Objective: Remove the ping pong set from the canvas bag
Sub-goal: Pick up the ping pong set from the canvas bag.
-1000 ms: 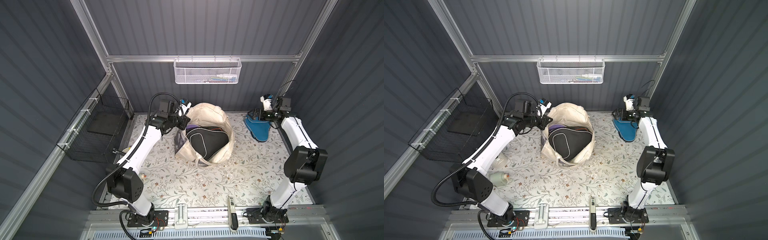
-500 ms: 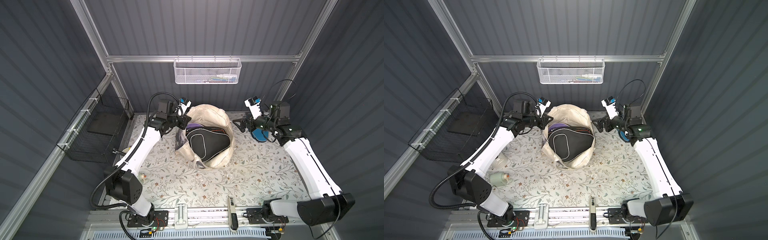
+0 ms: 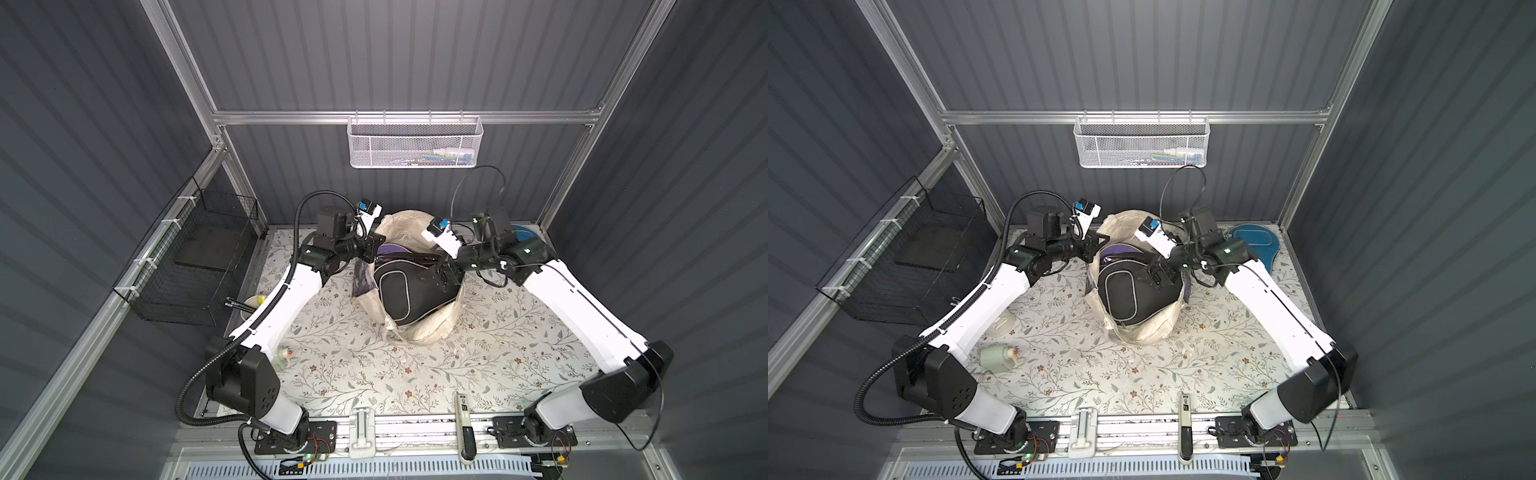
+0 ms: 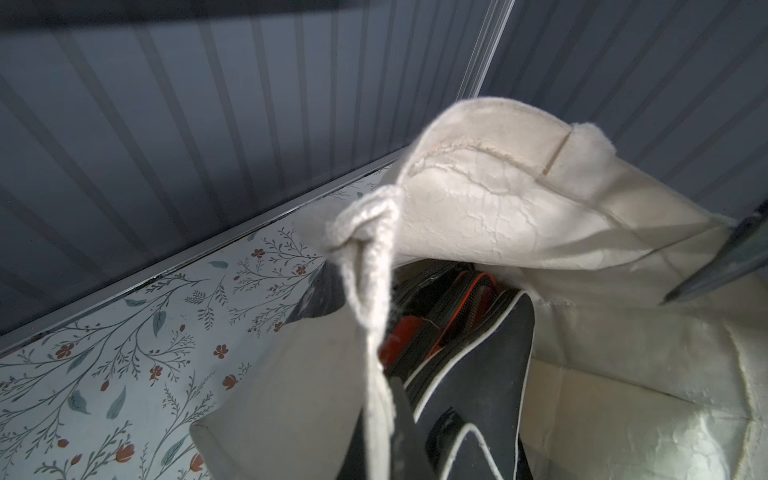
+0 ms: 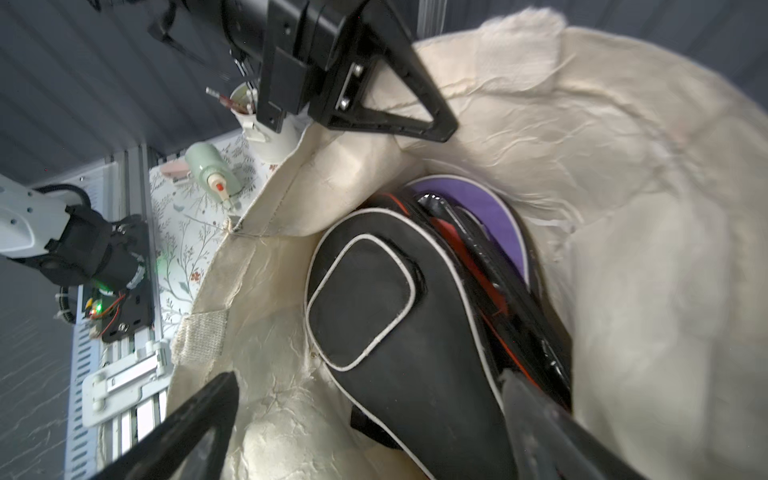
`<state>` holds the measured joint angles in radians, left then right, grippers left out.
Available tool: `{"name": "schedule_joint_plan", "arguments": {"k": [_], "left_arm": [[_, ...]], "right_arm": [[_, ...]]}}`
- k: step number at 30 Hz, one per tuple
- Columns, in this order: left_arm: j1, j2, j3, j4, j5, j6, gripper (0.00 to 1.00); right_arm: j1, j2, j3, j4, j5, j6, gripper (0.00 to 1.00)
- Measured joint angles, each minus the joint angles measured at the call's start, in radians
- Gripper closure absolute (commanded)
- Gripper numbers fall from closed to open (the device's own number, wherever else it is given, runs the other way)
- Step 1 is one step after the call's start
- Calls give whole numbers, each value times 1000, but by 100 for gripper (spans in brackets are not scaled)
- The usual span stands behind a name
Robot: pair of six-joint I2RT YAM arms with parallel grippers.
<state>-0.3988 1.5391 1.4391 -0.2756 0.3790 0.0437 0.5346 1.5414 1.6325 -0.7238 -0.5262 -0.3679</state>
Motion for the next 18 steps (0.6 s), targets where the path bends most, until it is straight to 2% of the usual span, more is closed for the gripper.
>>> {"name": "schedule_joint_plan", "arguments": {"k": [8,18], "left_arm": [[-2,-71,-68,8,-1,-1,100],[-2,-84,-93,32,0,-3,100]], "right_arm": [[14,221,161,-88,-20,-80,1],[31,335,220,-137,17,-106,1]]}}
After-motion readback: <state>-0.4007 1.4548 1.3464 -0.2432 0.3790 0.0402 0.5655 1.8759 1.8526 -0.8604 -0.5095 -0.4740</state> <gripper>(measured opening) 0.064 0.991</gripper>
